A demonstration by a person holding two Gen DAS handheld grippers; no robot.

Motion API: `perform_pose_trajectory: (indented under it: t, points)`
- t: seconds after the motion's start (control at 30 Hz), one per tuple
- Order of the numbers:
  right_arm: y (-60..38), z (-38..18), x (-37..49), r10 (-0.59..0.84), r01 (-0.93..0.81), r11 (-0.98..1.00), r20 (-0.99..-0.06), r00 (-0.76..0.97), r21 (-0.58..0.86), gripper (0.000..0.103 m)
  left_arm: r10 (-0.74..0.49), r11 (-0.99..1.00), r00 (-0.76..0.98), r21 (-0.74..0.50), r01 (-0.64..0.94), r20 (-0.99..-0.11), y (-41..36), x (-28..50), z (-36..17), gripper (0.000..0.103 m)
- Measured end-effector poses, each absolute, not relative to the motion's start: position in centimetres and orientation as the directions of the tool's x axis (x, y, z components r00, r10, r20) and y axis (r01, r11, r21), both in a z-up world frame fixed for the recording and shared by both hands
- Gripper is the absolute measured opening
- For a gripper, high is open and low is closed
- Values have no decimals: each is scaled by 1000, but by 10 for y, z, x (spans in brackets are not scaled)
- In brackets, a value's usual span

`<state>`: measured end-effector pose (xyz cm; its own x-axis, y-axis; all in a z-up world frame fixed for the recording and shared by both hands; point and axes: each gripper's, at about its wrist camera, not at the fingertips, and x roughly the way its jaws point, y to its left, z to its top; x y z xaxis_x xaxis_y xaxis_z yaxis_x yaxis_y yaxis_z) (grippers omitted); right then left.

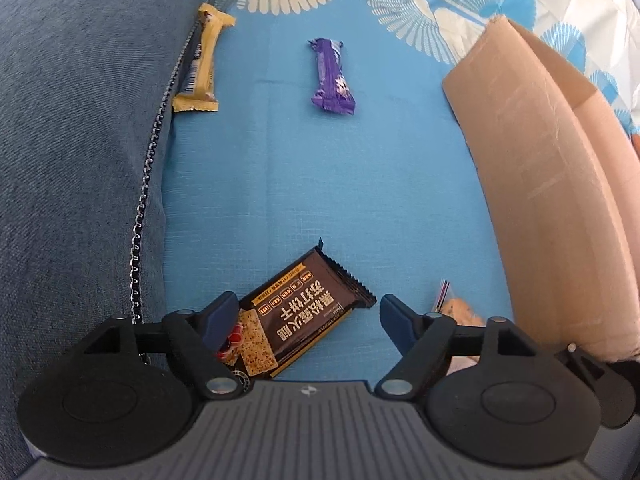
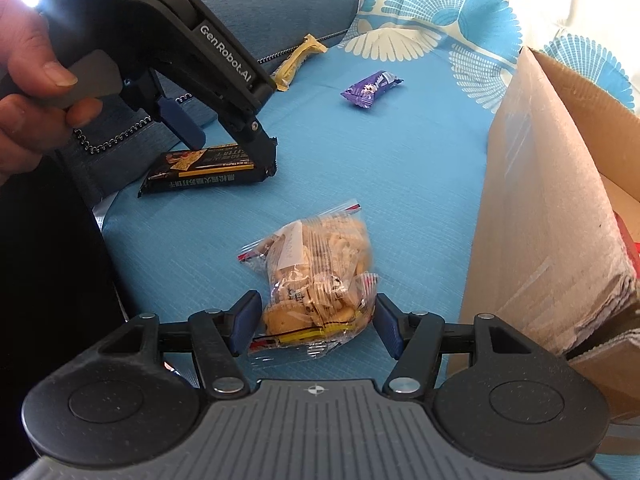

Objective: Organize snacks
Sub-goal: 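Lift the dark biscuit bar with the left tool while the right tool holds the cracker bag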

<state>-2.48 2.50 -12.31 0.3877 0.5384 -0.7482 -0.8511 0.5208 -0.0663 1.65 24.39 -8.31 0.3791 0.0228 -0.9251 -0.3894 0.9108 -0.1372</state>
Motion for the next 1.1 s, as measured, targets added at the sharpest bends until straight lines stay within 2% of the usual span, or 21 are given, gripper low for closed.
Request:
perform_pose_trajectory:
  t: [0.17,0.27,0.4,0.43,0.5,0.57,0.6,0.83,1.1]
  points:
    - [24,-123,-27,536,-848,526,-747,394,-70,63,58,926,346,-79,-369,-937,234,25,-86,85]
    - [23,-123,-27,535,-848,525,-747,394,-71,63,94,906,321,-52,-419,-942,237,25,-90,85]
    - [23,-124,-28,533,-847,526,-747,397,-74,63,85,917,300,-43,-397,-950,236,29,-94,82]
    - [22,-124,-28,532,-846,527,-748,397,-74,63,88,921,296,-36,-387,-951,234,30,-95,79]
    - [22,-124,-28,532,-846,529,-748,398,-74,63,96,924,296,-26,-382,-950,232,29,-95,59]
    - [23,-124,-28,532,-845,529,-747,398,-74,63,99,923,313,-30,-384,-945,232,27,-94,45]
    - [23,-124,-28,532,-845,530,-748,398,-73,63,97,920,325,-40,-389,-941,233,26,-92,43]
    - [23,-123,-28,531,-841,537,-748,398,-65,62,64,901,334,-90,-425,-940,243,23,-91,43]
    - [23,-123,-27,527,-839,539,-751,398,-67,59,80,922,310,-48,-383,-947,235,27,-92,47]
